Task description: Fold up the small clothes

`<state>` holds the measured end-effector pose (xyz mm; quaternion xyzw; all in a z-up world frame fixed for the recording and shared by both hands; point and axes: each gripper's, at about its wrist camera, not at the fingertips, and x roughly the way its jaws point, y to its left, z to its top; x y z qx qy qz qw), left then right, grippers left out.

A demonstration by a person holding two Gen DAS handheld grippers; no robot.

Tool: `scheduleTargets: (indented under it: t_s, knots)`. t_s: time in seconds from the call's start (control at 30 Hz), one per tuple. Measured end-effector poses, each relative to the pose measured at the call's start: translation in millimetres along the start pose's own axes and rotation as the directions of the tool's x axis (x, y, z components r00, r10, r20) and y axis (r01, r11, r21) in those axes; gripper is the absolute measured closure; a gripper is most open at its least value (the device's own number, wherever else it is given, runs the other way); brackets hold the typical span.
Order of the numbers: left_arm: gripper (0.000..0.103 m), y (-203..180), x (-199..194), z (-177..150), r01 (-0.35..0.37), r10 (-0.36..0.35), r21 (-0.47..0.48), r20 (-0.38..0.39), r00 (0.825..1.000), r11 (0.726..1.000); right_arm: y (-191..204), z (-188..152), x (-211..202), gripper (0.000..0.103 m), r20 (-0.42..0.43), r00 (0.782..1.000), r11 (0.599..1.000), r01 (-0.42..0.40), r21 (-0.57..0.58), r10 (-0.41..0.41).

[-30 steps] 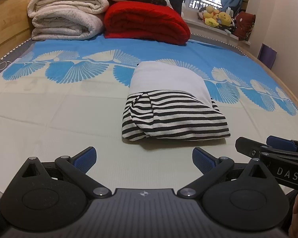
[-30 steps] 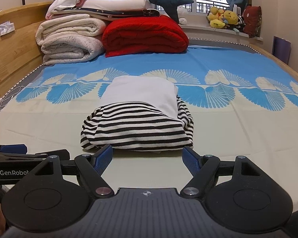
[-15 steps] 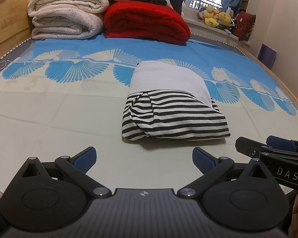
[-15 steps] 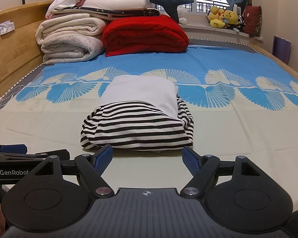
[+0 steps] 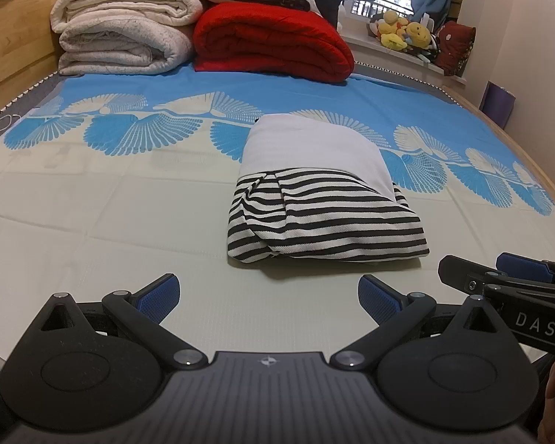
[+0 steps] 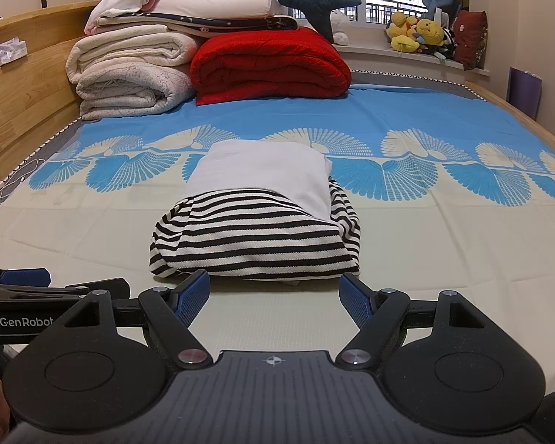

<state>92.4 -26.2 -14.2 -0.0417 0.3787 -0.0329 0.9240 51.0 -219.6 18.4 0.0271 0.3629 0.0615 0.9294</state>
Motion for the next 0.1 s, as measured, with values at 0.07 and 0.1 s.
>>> scheduleTargets:
  t_s: [0.07,0.1]
  knots:
    - [0.0,0.0,0.0,0.0,0.001,-0.001,-0.001,-0.001,1.0,1.0,0.0,-0.2,0.0,0.025,-0.001,1.0,1.0,0.0,0.0,0.0]
    - [0.0,0.1,-0.1,-0.4,0.0,0.0,-0.002,-0.001,1.0,1.0,0.1,0.0,-0.1,0.025,0.0,1.0,1.0,0.0,0.0,0.0]
